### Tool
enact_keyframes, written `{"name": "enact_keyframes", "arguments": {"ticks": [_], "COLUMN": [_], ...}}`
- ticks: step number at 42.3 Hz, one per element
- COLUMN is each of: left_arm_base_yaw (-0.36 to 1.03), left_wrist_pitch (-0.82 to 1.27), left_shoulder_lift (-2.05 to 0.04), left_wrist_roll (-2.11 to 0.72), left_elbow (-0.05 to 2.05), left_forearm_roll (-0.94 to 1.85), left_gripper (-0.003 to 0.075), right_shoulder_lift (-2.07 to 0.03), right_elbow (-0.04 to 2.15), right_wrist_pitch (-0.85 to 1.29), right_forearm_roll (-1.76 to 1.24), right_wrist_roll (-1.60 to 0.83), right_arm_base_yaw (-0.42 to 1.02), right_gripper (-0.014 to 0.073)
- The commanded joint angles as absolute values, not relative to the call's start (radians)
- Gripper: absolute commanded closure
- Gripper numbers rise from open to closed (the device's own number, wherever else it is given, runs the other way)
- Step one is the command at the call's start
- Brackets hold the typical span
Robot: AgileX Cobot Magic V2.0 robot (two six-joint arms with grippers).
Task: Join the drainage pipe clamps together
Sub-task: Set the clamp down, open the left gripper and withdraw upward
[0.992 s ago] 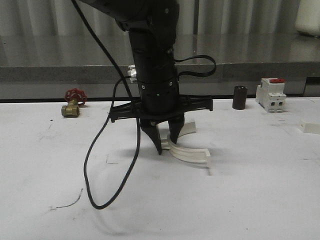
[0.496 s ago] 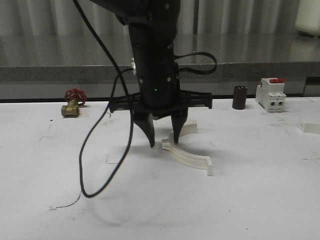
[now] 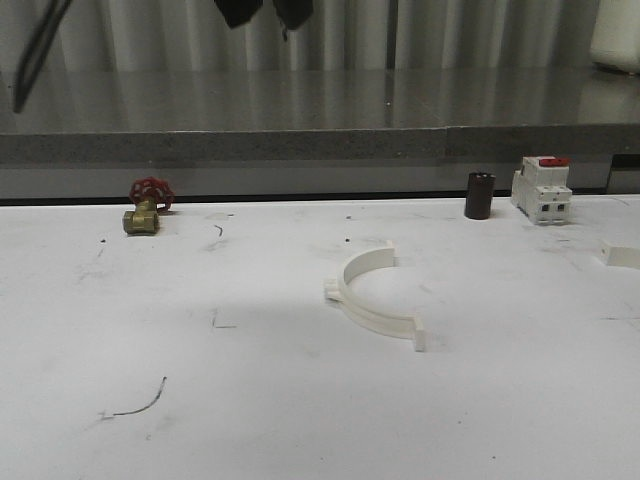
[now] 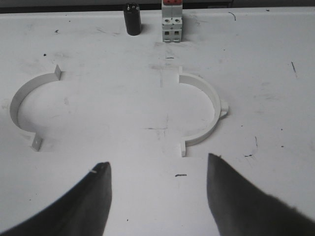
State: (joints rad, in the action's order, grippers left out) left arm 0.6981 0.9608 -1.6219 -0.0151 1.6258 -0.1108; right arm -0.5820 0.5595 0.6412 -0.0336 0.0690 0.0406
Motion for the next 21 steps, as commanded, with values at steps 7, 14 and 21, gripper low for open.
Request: {"name": "enact_keyframes", "arguments": {"ticks": [7,14,21], "left_arm_base_yaw": [0.705,0.705,0.705], "left_wrist_pitch": [0.692,0.612,0.552], "left_shoulder_lift": [-1.286,-1.112,-0.982], "left_wrist_roll": [-0.084,-0.084,-0.084], "left_elbow": [1.283,1.048,0.888], "left_forearm_roll": [-0.075,-0.017,0.031], "left_gripper": [0.0395,0.0397,0.0397], "right_shoulder_lift": [-0.592,-0.592,-0.592], "right_elbow": [0.591,0.591,0.591], "right_wrist_pitch": [0.578,0.578,0.578], "right_forearm_roll": [-0.032,-0.032,-0.032], "right_wrist_roll": [0.067,0.067,0.067], "right_arm_base_yaw": [0.033,0.033,0.033], "right_gripper": [0.0137,0.0137,0.0137]}}
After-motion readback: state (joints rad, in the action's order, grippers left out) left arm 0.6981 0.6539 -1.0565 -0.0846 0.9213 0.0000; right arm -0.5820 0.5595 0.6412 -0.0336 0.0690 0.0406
